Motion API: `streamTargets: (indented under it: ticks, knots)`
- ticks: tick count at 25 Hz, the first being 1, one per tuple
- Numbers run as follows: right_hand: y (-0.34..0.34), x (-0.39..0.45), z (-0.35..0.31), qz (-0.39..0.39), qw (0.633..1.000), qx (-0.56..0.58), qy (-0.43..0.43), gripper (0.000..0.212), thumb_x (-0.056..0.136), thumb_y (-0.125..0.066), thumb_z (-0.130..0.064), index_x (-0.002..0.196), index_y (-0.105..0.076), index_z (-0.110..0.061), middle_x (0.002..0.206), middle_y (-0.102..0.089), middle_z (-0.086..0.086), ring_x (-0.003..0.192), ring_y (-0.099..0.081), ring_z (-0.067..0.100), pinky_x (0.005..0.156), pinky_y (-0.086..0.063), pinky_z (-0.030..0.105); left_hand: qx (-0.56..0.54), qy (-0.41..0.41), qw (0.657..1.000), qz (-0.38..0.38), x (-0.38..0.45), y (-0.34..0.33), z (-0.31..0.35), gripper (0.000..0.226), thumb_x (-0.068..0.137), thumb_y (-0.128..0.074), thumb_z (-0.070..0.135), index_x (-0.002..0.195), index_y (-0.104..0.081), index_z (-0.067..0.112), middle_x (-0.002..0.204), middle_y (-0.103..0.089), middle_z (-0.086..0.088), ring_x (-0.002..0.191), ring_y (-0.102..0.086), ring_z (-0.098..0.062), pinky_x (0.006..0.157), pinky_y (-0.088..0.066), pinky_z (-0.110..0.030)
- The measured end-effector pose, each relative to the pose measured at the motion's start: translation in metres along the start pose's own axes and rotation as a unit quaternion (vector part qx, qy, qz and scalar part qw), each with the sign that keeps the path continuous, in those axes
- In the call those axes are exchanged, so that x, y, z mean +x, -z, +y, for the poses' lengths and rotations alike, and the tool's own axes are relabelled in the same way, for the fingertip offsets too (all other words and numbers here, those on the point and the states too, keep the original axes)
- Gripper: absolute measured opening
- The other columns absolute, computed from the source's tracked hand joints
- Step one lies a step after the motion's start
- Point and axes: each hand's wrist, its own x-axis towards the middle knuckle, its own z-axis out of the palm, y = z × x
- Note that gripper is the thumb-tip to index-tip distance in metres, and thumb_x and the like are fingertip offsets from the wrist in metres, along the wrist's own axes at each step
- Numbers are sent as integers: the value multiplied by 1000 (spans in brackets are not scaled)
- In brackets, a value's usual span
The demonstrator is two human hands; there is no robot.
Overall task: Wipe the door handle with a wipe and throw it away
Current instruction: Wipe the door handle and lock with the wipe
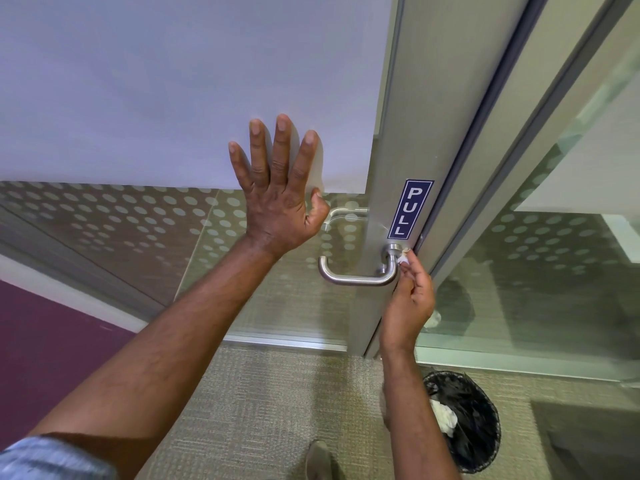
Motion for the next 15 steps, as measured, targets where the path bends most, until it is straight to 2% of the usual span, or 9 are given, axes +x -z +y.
streamTargets:
  ticks: [2,4,6,8,11,15]
  knots:
    - [6,0,-9,-15,999,-20,39,34,101,-62,-4,130,-69,-21,129,-66,0,122,-67,10,106,-55,33,2,2,1000,-6,0,1,1,115,80,-63,33,164,14,31,169,31,6,156,30,-26,125,15,-59]
    - [7,-3,-17,-46,992,-21,118,36,99,-64,1,130,-69,-15,126,-64,6,121,-69,19,106,-56,39,3,3,1000,-10,0,2,1,115,80,-64,34,164,14,31,169,32,5,157,30,-26,125,15,-59]
    - [2,-5,-27,-78,982,-31,167,38,98,-64,-2,131,-70,-22,124,-64,4,119,-69,24,105,-56,41,4,4,1000,-11,0,2,0,114,80,-63,34,165,13,30,169,31,5,157,29,-27,125,14,-59]
    - [-6,-2,-38,-104,973,-63,194,40,98,-64,-10,129,-70,-35,123,-65,-6,118,-69,21,106,-55,40,3,2,1000,-13,-1,1,0,112,81,-63,35,165,11,30,170,30,4,157,28,-28,125,14,-60]
    - [-22,5,-49,-150,953,-138,225,39,101,-59,-20,131,-66,-44,125,-59,-18,120,-65,11,105,-52,23,4,2,1000,-10,-1,1,0,111,81,-62,35,165,10,30,171,28,3,158,27,-28,126,13,-60]
    - [-33,10,-45,-97,929,-238,266,27,101,-59,-26,126,-69,-28,131,-47,-13,120,-54,-3,104,-48,12,5,1,1000,-5,-2,-1,-1,110,81,-62,35,166,8,29,171,26,3,158,25,-29,126,12,-61]
